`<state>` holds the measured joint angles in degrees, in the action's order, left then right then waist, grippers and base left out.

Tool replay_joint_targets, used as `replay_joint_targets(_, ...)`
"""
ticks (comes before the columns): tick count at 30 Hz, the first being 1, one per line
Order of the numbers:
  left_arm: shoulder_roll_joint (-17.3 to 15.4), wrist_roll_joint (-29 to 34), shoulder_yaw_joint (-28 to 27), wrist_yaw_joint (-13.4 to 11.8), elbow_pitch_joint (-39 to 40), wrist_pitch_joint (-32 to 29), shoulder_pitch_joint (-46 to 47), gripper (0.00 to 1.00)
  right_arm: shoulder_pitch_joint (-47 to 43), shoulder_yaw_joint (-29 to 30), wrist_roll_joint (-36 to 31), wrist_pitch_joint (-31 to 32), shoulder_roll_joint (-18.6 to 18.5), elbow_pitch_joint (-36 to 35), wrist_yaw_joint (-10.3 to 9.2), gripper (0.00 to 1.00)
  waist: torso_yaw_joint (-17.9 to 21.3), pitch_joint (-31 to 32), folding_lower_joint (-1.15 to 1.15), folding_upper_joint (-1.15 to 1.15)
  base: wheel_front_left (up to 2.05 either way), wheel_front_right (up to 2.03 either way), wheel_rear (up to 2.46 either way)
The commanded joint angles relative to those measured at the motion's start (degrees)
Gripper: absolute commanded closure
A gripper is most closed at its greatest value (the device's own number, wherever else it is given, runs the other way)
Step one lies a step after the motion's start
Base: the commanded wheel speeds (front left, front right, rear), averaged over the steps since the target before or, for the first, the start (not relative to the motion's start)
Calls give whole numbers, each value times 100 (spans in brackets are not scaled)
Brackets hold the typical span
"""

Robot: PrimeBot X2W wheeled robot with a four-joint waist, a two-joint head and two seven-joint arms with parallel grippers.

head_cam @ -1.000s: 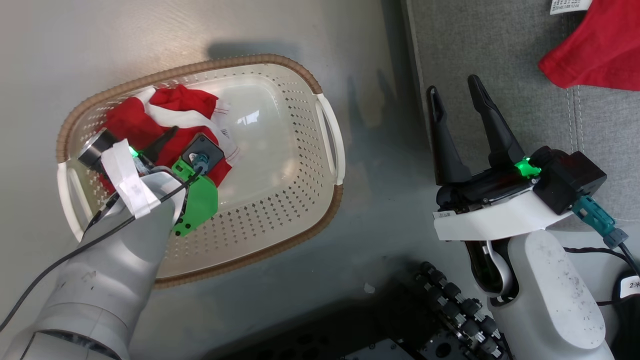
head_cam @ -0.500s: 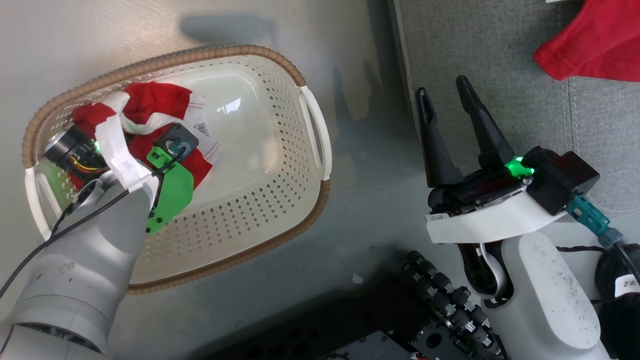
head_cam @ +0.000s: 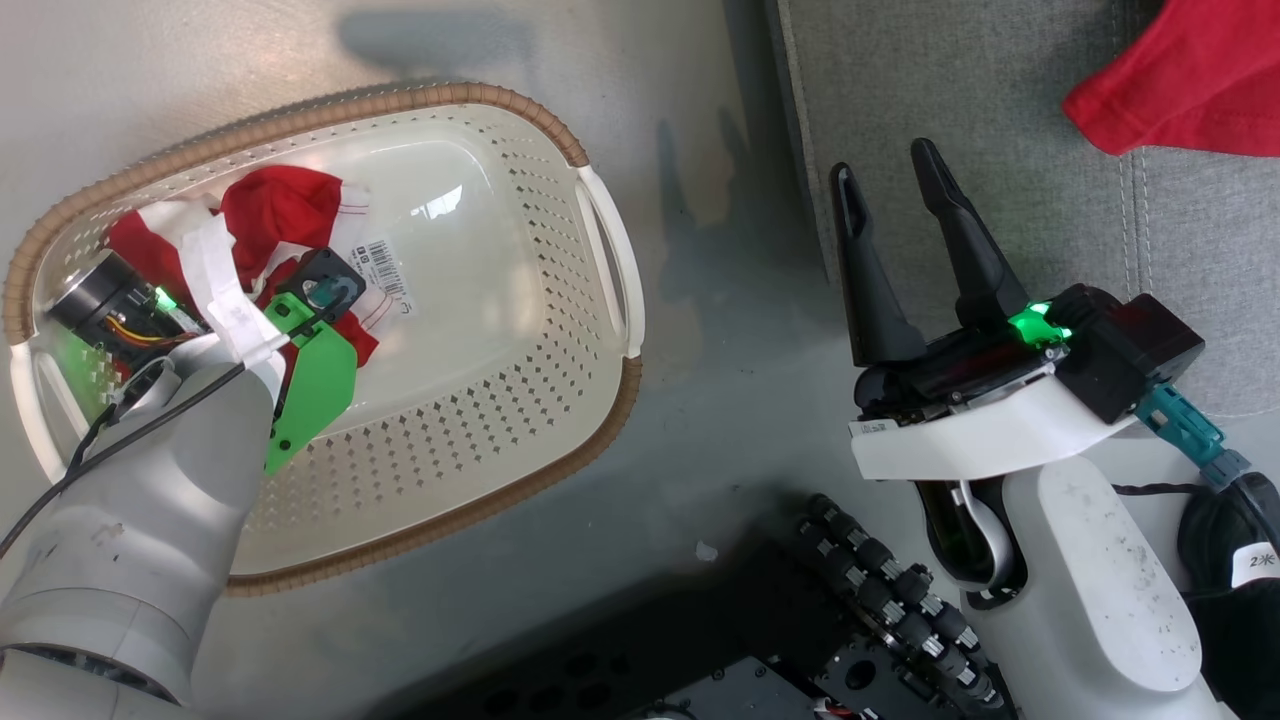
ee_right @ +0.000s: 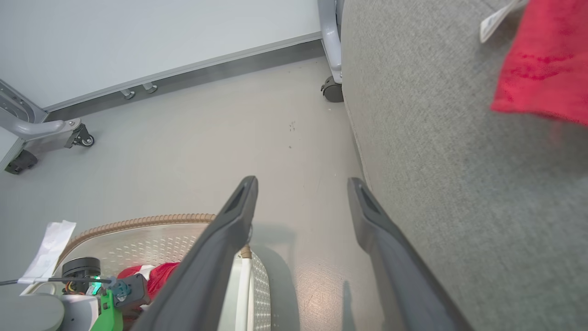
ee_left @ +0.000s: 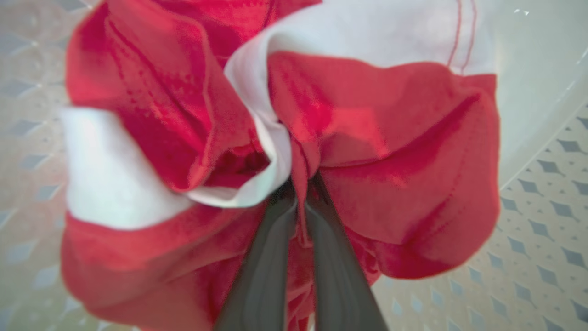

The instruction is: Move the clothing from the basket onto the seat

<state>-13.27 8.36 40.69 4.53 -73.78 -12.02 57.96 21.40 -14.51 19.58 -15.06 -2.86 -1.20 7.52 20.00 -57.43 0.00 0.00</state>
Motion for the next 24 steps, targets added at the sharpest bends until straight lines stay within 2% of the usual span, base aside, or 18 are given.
replay_joint_targets(1,-60,-14,7,17,-7,28,85,100,67,14,7,-15,-7,2,-6,0,-8,24,0,0,0,0,0)
replay_joint_targets(11,195,-401,-101,139,15,1037,-207,100,33,123,-198,-16,-7,92,-6,0,-235,492,0,0,0,0,0)
replay_joint_targets(18,516,-777,-252,202,37,1913,-491,100,-133,241,-408,-16,-9,201,-6,0,-467,1111,0,0,0,0,0)
replay_joint_targets(24,802,-1149,-404,255,110,2412,-726,100,-345,366,-599,-10,-10,303,-6,0,-665,1692,0,0,0,0,0)
